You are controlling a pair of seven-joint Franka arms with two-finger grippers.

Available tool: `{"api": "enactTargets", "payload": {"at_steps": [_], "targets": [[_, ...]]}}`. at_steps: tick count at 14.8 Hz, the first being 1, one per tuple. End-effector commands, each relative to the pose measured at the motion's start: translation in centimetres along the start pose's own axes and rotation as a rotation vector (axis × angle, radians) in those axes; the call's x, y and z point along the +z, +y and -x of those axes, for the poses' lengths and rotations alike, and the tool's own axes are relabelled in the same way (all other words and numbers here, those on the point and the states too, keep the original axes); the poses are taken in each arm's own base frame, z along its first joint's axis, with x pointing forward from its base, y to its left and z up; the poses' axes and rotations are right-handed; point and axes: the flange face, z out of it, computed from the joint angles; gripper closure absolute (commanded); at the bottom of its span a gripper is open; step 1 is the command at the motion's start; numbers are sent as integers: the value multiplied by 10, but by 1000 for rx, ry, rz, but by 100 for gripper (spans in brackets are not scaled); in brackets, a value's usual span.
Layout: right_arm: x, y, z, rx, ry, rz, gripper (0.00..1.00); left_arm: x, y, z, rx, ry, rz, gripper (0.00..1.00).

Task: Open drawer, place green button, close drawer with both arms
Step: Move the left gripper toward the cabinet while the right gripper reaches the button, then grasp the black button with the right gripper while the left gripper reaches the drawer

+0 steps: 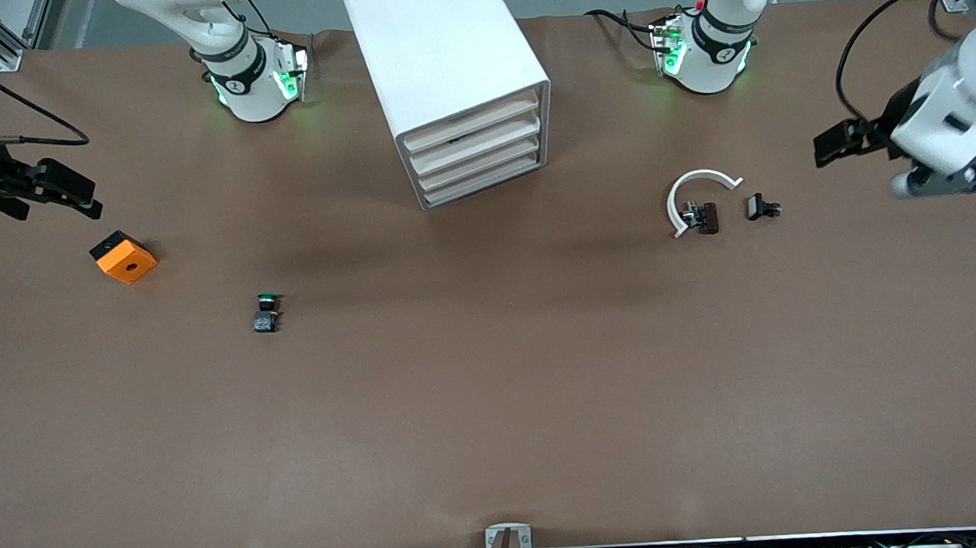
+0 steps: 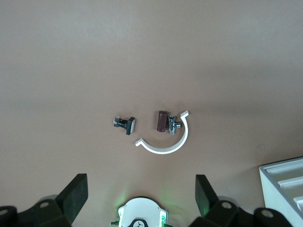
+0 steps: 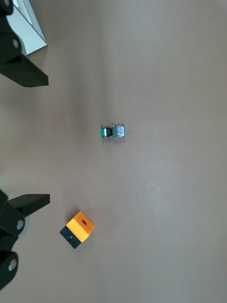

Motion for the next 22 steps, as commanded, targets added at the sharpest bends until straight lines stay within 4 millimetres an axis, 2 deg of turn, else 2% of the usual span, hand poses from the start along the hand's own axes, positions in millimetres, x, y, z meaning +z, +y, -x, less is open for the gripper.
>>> {"api": "enactTargets", "payload": {"at_steps": [1, 5, 8, 11, 13, 14, 16, 20, 22], "targets": [[-3, -2, -1, -11, 6, 15, 0, 43, 34, -25, 25, -10, 19, 0], [6, -4, -6, -16, -11, 16, 0, 133, 91, -65, -98, -93, 4, 0], [18, -16, -12, -36, -30, 22, 0, 187, 133, -78, -302, -164, -42, 0], [38, -22, -23, -47, -60, 19, 0, 242, 192, -79, -514, -227, -78, 0], [70, -29, -36, -58, -117, 27, 0, 270, 224, -78, -672, -256, -76, 0], [82, -42, -41, -78, -124, 59, 0, 286, 238, -79, -755, -291, -71, 0], [119, -51, -54, -91, -131, 74, 0, 309, 259, -76, -948, -370, -82, 0], [191, -51, -54, -97, -97, 62, 0, 343, 306, -55, -1133, -444, -152, 0], [236, -51, -46, -90, -63, 53, 0, 349, 317, -54, -1249, -520, -146, 0]]}}
